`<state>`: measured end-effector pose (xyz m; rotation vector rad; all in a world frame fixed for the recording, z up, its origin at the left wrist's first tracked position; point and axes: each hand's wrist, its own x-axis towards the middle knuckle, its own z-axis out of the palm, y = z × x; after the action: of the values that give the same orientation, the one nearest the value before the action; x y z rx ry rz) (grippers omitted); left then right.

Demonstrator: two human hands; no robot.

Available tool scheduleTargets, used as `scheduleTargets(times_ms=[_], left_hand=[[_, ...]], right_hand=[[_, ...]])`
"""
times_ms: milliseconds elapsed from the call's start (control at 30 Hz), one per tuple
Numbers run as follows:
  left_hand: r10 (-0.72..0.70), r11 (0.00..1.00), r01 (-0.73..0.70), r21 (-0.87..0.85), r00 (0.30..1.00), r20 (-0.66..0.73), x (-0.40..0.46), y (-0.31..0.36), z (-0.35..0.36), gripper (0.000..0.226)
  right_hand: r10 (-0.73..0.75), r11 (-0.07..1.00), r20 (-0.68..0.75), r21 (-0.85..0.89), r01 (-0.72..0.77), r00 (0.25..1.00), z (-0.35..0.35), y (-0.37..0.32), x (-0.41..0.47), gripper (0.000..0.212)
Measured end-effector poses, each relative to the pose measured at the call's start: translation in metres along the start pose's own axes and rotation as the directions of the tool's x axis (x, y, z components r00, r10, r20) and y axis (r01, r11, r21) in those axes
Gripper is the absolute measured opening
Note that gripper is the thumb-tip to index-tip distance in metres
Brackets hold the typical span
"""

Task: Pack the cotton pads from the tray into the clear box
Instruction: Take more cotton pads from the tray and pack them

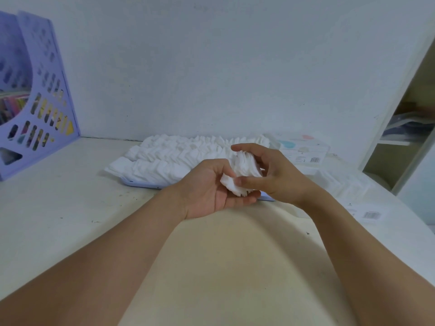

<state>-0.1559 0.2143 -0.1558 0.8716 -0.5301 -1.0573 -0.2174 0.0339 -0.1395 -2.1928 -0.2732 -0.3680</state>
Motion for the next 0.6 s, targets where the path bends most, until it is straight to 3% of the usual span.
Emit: scheduleTargets(times_ms=[367,600], left_hand=[[0.008,0.997,-0.02,-0.076,0.989,-0.149,0.004,-0.004,-0.003,0.041],[0.01,0.999,-0.015,-0.034,0.99,-0.139,0.005,-0.004,0.002,0.048]], right_hand=[[-0.064,0.995,-0.184,0.068,0.078,0.981,-0.004,-0.006,0.001,0.057],[-0.07,0.976,-0.008,-0.208,0.067,0.997,0.007,-0.012,-0.003,0.07]])
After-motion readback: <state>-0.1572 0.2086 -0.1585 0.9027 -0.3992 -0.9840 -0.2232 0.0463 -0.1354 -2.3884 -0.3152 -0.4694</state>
